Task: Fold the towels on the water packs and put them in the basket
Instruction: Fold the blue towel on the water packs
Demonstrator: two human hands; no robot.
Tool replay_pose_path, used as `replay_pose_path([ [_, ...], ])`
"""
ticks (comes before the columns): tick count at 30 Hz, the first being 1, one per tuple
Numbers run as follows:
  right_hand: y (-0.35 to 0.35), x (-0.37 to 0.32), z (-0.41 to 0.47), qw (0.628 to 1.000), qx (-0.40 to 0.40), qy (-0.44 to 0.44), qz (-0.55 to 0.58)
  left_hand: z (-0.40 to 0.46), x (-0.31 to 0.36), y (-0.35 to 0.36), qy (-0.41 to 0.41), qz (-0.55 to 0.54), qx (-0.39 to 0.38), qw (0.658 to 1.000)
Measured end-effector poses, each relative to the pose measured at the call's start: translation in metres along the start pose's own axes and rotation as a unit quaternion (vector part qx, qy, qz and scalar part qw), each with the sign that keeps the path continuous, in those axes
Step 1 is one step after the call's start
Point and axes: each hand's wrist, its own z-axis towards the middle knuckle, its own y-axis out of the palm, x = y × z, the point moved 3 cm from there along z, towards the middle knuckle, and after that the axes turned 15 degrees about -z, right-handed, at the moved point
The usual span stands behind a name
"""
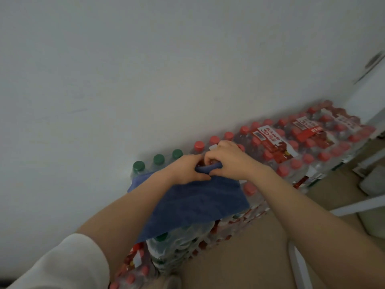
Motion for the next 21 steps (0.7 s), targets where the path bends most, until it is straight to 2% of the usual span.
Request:
replay_pose_path([
  [3,0.003,0.002,-0.008,0.994,-0.039,-0.007,-0.103,0.0,-0.005,0.001,0.002,0.061,-0.02,0.998],
  [5,0.007,0.01,-0.014,0.984,-0.067,0.014,-0.162,-0.001,-0.009,0.001,0.016,0.064,-0.024,0.998],
  [9,0.009,0.032,-0.028,0.981,-0.079,0.082,-0.16,-0.001,-0.012,-0.001,0.031,0.052,-0.01,0.998],
  [11,0.007,0.036,-0.029,0.986,-0.061,0.118,-0.097,0.0,-0.013,-0.002,0.041,0.045,-0.006,0.998],
  [13,0.006,0.035,-0.028,0.985,-0.031,0.156,0.061,0.002,-0.013,-0.004,0.048,0.027,-0.003,0.998],
  [16,0.008,0.031,-0.022,0.95,0.022,0.189,0.249,0.006,-0.011,-0.005,0.059,-0.003,-0.009,0.998],
  [21,0.019,0.029,-0.019,0.903,0.099,0.277,0.313,0.017,-0.009,-0.004,0.081,-0.022,-0.016,0.996],
])
